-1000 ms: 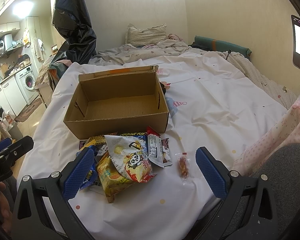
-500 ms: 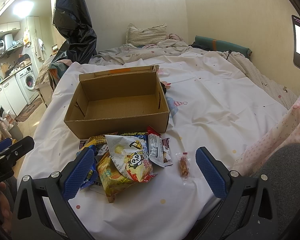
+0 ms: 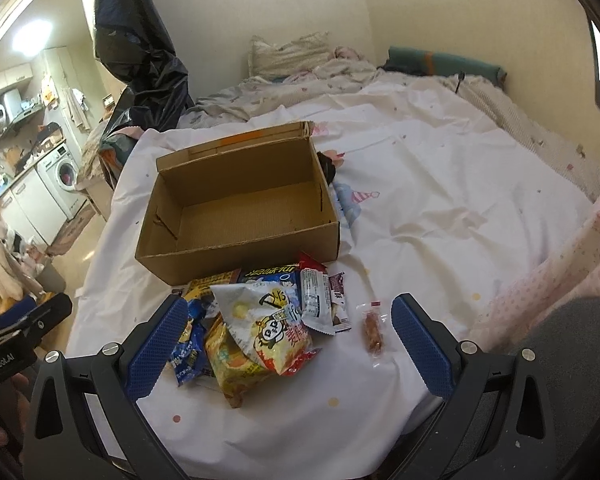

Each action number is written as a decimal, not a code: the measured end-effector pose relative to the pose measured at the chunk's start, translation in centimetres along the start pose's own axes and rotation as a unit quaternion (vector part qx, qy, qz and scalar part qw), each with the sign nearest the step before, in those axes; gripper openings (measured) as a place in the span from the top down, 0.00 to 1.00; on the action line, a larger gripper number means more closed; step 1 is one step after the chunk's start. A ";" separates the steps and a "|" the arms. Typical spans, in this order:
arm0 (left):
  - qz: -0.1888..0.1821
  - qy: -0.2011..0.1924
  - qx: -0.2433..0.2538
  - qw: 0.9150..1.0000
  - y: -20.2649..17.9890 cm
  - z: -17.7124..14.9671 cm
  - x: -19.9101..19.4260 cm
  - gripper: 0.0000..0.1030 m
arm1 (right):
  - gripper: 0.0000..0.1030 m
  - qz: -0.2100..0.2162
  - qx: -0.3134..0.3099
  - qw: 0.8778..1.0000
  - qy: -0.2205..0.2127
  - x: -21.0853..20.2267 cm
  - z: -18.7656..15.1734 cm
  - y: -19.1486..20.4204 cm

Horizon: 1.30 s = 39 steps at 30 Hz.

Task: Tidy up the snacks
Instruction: 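Grasp the yellow-blue chip bag with left tool while right tool grasps small jerky packet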

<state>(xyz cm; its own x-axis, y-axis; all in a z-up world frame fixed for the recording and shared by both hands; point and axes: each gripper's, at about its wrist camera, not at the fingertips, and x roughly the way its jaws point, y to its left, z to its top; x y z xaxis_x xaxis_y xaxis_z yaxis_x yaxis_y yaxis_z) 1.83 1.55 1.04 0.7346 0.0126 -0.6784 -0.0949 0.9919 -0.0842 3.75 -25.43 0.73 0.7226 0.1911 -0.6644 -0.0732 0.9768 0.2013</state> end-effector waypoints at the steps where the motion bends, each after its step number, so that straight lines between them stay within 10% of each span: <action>1: 0.006 0.007 -0.001 1.000 0.1 0.2 0.3 0.00 | 0.00 0.000 0.000 1.000 0.004 0.2 0.4 -0.3; 19: 0.008 0.187 -0.105 0.977 3.2 2.0 9.9 0.02 | 0.00 -0.022 0.066 0.986 0.149 7.8 4.8 -7.7; 29: -0.019 0.300 -0.103 0.948 -2.5 -2.5 17.3 0.36 | 0.00 -0.028 0.113 0.978 0.172 10.1 3.8 -9.7; 36: -0.007 0.299 -0.058 0.953 -4.5 -2.4 17.1 0.81 | 0.00 -0.022 0.117 0.977 0.175 10.4 3.6 -10.2; 39: -0.013 0.287 -0.045 0.957 -4.3 -1.0 15.0 0.81 | 0.04 -0.015 0.130 0.971 0.201 11.4 3.6 -11.0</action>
<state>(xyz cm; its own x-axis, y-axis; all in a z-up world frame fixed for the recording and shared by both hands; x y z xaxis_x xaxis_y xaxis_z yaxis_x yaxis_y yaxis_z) 12.60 -2.62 -9.49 0.2491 -0.1087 -0.9624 -0.1589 0.9756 -0.1513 15.28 -34.35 -6.47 0.3907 0.2371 -0.8895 0.1579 0.9347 0.3186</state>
